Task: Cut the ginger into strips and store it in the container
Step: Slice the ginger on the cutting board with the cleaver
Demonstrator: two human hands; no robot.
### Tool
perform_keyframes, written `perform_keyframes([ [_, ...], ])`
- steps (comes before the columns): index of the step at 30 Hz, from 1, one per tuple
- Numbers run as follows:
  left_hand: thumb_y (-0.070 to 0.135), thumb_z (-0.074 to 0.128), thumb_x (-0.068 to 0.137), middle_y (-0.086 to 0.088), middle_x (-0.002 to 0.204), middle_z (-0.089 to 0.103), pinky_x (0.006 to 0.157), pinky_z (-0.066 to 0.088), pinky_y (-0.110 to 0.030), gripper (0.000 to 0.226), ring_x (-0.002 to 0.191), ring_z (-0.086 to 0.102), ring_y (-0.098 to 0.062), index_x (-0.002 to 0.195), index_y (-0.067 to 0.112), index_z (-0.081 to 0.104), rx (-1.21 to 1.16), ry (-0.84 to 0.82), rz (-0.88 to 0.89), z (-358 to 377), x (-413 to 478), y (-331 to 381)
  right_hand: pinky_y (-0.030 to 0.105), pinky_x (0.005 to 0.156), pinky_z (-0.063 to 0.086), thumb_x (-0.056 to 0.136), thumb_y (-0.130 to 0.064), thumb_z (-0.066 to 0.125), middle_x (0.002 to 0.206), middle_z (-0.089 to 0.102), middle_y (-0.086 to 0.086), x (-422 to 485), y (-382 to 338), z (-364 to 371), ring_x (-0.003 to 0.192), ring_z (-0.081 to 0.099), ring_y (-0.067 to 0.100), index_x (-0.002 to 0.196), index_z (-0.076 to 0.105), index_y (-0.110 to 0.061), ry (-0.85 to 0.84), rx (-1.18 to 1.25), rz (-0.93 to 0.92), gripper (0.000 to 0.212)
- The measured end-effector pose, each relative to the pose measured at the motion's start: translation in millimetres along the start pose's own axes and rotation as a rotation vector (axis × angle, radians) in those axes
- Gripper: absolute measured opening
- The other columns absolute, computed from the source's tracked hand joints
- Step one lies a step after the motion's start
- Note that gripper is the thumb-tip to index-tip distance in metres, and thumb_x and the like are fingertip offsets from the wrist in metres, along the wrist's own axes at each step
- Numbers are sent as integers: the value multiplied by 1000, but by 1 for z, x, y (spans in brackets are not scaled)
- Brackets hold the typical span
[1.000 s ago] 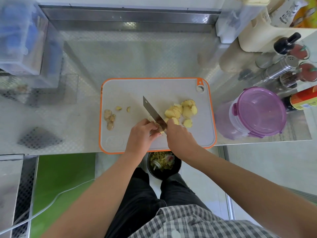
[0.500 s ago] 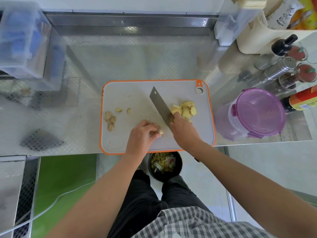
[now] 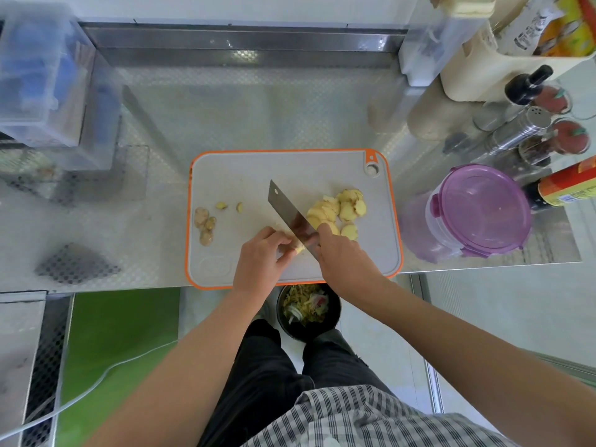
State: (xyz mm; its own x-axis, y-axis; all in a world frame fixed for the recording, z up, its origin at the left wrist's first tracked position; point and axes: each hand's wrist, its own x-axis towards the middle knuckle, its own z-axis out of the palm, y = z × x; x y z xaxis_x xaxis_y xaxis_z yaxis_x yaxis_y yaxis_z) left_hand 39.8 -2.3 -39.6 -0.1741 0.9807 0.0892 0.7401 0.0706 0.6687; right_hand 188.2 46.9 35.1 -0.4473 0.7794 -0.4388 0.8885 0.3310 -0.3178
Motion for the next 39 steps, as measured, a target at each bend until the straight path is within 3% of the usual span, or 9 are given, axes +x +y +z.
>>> perform_keyframes([
  [6, 9, 84, 68, -4, 80, 65, 56, 53, -30, 19, 61, 63, -23, 82, 8, 71, 4, -30, -20, 2, 1, -3, 28, 46, 24, 87, 7, 36, 67, 36, 0, -8, -3, -3, 55, 33, 14, 95, 27, -15, -74, -35, 65, 25],
  [15, 7, 84, 68, -4, 79, 64, 61, 42, -18, 17, 62, 62, -19, 82, 6, 73, -1, -58, -12, 0, 3, -2, 27, 46, 25, 88, 8, 38, 66, 37, 0, 15, -13, 12, 57, 40, 18, 96, 32, -13, -61, -15, 80, 23],
  [22, 10, 82, 70, -4, 81, 63, 63, 45, -23, 16, 66, 62, -20, 84, 7, 74, -14, -90, -33, -2, 4, -3, 37, 60, 36, 102, -18, 37, 71, 42, 1, 20, 5, 16, 67, 44, 26, 102, 35, -12, -86, 97, 39, 6],
  [27, 9, 83, 67, -7, 80, 65, 62, 45, -23, 16, 64, 63, -23, 81, 7, 74, -7, -84, -43, -2, 5, -3, 36, 57, 35, 100, -15, 38, 68, 42, 3, 12, 2, -3, 65, 42, 28, 94, 27, -17, -44, 95, -32, 13],
  [31, 8, 84, 67, -6, 80, 67, 62, 45, -22, 17, 65, 64, -23, 81, 7, 74, -12, -71, -47, -2, 5, -2, 29, 44, 22, 96, -5, 39, 64, 38, 1, 2, 1, -7, 56, 37, 21, 93, 26, -16, -25, -7, -20, 18],
  [39, 9, 86, 64, -7, 79, 67, 59, 48, -27, 20, 63, 64, -25, 80, 6, 73, 15, -76, -48, -1, 5, -4, 29, 45, 23, 90, 3, 38, 65, 37, 1, -6, -3, -6, 54, 34, 16, 95, 27, -15, -54, -55, 11, 22],
])
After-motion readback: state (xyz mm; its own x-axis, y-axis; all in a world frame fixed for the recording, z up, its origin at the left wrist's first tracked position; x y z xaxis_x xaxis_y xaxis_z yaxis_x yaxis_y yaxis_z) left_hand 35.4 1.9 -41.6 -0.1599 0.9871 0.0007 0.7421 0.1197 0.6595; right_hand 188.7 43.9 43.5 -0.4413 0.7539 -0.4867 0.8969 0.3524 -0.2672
